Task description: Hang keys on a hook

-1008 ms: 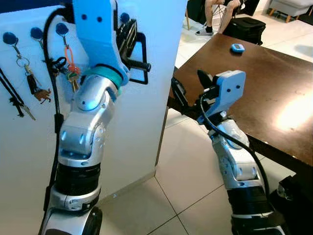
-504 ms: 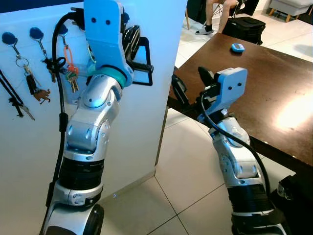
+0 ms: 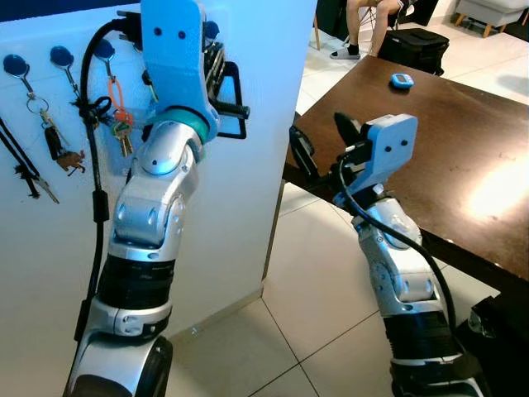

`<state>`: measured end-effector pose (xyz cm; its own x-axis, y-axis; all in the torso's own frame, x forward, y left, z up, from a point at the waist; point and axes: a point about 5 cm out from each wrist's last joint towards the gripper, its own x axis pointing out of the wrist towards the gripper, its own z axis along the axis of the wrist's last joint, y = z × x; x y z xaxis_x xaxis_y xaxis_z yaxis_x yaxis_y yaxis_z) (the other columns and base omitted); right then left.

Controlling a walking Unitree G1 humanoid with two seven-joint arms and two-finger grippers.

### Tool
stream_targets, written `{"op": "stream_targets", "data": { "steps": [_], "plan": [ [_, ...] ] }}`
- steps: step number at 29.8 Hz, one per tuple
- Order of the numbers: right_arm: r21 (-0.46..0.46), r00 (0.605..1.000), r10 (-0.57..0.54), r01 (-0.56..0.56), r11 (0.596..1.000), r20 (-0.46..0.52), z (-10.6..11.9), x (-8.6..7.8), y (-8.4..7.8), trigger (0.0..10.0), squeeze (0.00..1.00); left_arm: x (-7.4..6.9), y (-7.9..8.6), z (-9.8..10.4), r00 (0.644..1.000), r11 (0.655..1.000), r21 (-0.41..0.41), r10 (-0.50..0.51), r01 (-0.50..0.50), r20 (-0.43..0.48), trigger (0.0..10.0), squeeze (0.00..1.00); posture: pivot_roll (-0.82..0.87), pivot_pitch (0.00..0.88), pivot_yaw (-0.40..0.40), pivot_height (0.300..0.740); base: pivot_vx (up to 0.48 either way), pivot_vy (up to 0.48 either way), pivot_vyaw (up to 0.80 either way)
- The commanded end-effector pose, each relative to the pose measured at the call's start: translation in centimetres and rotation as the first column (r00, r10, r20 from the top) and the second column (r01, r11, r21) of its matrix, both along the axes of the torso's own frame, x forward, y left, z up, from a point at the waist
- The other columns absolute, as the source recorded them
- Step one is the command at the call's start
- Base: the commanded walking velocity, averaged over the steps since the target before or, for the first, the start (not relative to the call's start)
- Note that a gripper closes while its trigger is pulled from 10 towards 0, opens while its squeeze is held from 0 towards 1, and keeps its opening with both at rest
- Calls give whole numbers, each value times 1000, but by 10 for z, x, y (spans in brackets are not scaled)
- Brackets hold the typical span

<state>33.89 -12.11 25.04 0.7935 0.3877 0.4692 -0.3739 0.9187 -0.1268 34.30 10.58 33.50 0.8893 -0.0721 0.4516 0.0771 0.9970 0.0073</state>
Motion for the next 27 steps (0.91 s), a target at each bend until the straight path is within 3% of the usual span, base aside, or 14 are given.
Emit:
{"op": "stream_targets", "data": {
  "steps": [1,13,18,20,27],
  "plan": [
    [-4,1000,1,-1,1000,-2,-2,-1,2,10000,0,1,3,4,1000,1000,0,26,-26,14,10000,0,-53,47,77,740,0,0,0],
    [0,1000,1,-1,1000,-4,-3,-1,2,10000,0,3,12,1,998,998,-9,68,-68,6,10000,0,-50,49,76,740,0,0,0],
    [-1,1000,-1,1,1000,-5,-3,-1,1,10000,0,-6,16,5,998,997,-68,32,-29,50,10000,0,-50,52,75,740,0,0,0],
    [-1,1000,-1,1,1000,-7,-4,-1,1,10000,0,-16,17,8,996,995,-102,-16,25,93,10000,0,-49,56,73,740,0,0,0],
    [-3,1000,1,-1,1000,-11,-4,0,1,10000,0,-34,18,10,988,990,-112,-73,89,140,10000,0,-41,62,66,740,0,0,0]
  ]
}}
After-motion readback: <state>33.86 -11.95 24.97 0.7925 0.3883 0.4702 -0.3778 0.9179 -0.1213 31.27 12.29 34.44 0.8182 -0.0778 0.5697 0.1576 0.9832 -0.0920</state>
